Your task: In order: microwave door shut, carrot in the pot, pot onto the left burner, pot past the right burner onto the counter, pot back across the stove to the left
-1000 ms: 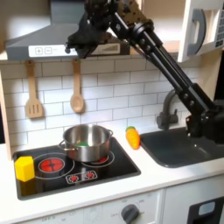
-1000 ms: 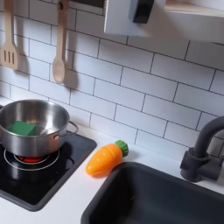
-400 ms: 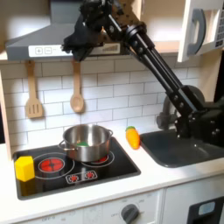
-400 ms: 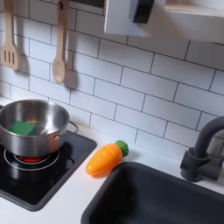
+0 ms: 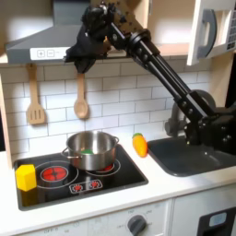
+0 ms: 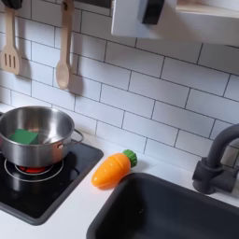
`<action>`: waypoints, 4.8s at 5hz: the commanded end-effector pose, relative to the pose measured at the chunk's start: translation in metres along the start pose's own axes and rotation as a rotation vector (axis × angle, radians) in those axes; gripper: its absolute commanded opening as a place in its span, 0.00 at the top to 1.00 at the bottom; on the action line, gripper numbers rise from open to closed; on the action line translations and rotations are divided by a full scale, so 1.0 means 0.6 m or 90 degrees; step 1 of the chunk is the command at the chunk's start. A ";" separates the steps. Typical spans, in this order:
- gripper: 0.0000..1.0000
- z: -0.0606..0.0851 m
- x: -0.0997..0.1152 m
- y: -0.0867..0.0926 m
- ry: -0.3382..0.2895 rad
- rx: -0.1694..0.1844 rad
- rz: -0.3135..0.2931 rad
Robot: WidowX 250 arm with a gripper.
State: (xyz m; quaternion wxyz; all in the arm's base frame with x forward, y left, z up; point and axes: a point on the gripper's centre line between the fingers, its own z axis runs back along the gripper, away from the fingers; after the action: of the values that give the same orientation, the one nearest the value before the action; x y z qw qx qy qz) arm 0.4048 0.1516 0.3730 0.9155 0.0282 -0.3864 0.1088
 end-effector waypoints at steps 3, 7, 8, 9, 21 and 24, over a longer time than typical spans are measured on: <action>1.00 0.075 -0.053 -0.028 0.015 -0.021 -0.039; 1.00 0.038 -0.145 -0.032 0.099 -0.010 -0.021; 1.00 0.038 -0.164 -0.023 0.125 -0.009 -0.022; 1.00 0.037 -0.183 -0.025 0.160 -0.013 -0.025; 0.00 0.109 -0.358 -0.181 0.332 -0.082 -0.177; 0.00 0.124 -0.374 -0.265 0.334 -0.138 -0.265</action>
State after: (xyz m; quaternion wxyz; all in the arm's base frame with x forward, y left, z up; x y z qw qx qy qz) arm 0.2354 -0.0518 0.2676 0.9849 -0.0182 -0.1289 -0.1145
